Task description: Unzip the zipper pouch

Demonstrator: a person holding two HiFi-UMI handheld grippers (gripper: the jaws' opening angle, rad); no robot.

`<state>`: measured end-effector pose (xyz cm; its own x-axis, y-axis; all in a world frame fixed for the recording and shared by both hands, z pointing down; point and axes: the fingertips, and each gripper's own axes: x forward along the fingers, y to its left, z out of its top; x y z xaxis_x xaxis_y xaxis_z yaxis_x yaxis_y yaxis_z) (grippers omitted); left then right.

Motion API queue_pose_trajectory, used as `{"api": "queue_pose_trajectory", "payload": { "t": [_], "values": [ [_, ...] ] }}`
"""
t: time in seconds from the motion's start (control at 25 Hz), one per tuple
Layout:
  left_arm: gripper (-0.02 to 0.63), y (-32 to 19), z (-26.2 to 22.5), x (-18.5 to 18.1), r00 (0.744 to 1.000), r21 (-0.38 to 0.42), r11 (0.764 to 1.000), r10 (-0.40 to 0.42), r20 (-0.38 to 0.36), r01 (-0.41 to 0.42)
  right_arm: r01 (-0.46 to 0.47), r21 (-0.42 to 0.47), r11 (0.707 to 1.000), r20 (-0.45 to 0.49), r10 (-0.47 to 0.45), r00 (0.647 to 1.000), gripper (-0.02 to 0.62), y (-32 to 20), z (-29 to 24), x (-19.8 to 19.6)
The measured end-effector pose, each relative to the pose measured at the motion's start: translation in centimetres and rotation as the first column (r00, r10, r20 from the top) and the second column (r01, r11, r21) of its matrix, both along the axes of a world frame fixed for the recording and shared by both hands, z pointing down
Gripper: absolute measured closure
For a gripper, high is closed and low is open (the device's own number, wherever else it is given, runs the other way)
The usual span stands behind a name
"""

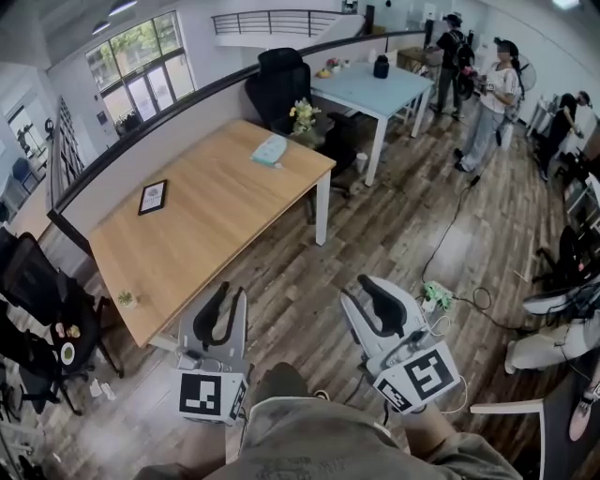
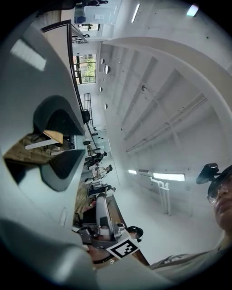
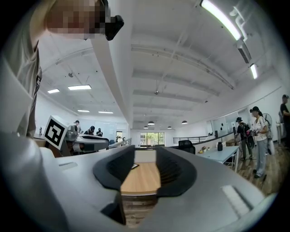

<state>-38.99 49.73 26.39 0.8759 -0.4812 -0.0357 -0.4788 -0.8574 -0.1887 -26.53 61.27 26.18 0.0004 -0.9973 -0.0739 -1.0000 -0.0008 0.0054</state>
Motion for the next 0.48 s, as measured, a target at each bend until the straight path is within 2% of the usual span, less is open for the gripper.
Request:
{"api": "queue_pose_trajectory", "payload": {
  "t": [0.04,0.12,0.16,0.48],
  "values": [
    [0.468,-0.2,-0.1,0.2,1.000,-0.012,1.000,-0.005,-0.017,0.004,-0.003,0.014,1.000,0.011,0.003,1.000,0.420,0.1,-0.2,0.3],
    [0.417,-0.8,-0.1,0.6,0.999,-0.033,0.999,-0.007,-0.042,0.006,-0.030,0.036,0.999,0.019,0.029,0.999,0.378,0.1,-0.4,1.4],
    [0.385,-1.2,0.1,0.8,0.999,-0.038,0.999,-0.007,-0.044,0.005,-0.046,0.037,0.998,0.014,0.046,0.999,0.376,0.0,-0.4,2.0],
    [0.377,-5.6,1.3,4.1,0.999,-0.049,0.999,-0.018,-0.029,0.017,-0.047,-0.001,0.999,-0.011,0.046,0.999,0.376,-4.1,0.9,6.0]
  ]
}}
